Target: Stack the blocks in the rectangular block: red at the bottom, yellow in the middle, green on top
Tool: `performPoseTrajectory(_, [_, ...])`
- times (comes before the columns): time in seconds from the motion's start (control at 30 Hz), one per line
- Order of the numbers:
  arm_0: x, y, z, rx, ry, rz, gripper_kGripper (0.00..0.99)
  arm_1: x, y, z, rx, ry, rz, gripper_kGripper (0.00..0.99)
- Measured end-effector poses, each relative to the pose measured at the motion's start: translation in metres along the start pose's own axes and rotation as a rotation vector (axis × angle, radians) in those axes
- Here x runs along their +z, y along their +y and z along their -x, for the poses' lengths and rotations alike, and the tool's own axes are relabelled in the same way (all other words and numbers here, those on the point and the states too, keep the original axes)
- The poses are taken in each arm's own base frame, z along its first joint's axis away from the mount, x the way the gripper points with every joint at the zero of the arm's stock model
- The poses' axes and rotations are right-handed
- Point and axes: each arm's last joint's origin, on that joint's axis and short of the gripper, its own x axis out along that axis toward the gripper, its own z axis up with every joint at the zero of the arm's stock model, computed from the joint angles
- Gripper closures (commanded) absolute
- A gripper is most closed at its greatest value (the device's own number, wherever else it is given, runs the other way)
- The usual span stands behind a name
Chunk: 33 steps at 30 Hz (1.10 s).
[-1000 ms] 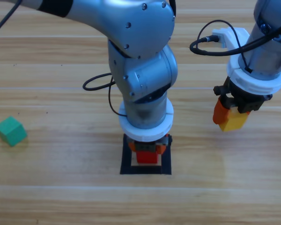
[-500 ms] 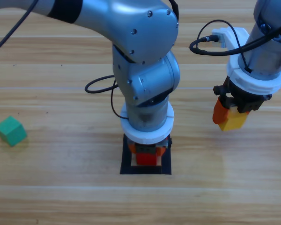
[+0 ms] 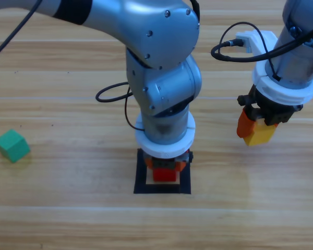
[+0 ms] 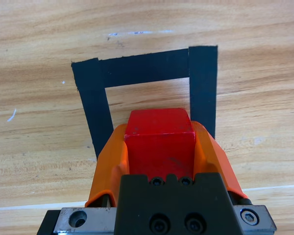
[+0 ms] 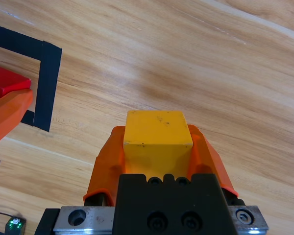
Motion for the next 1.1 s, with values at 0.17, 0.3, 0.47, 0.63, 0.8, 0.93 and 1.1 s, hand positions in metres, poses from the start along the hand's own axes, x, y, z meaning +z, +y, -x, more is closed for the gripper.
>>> performPoseTrajectory(0.17, [0.0024, -0.0019, 0.0027, -0.007, -0.013, 0.011, 0.932, 0.0, 0.0, 0.0, 0.0, 0.0, 0.0, 0.916])
performPoseTrajectory(0.3, [0.0025, -0.0018, 0.0026, -0.007, -0.013, 0.012, 0.932, 0.0, 0.0, 0.0, 0.0, 0.0, 0.0, 0.916])
performPoseTrajectory(0.47, [0.0023, -0.0017, 0.0025, -0.006, -0.013, 0.012, 0.932, 0.0, 0.0, 0.0, 0.0, 0.0, 0.003, 0.915])
performPoseTrajectory(0.63, [0.001, -0.0005, 0.0007, 0.001, -0.008, 0.013, 0.933, 0.0, 0.0, 0.0, 0.0, 0.0, 0.004, 0.916])
performPoseTrajectory(0.8, [0.0001, 0.0004, -0.0004, 0.005, -0.004, 0.012, 0.932, 0.0, 0.0, 0.0, 0.0, 0.0, 0.01, 0.916])
performPoseTrajectory(0.93, [0.0001, 0.0004, -0.0004, 0.005, -0.004, 0.012, 0.932, 0.0, 0.0, 0.0, 0.0, 0.0, 0.011, 0.916])
performPoseTrajectory(1.1, [0.0001, 0.0004, -0.0004, 0.005, -0.004, 0.012, 0.93, 0.0, 0.0, 0.0, 0.0, 0.0, 0.016, 0.916])
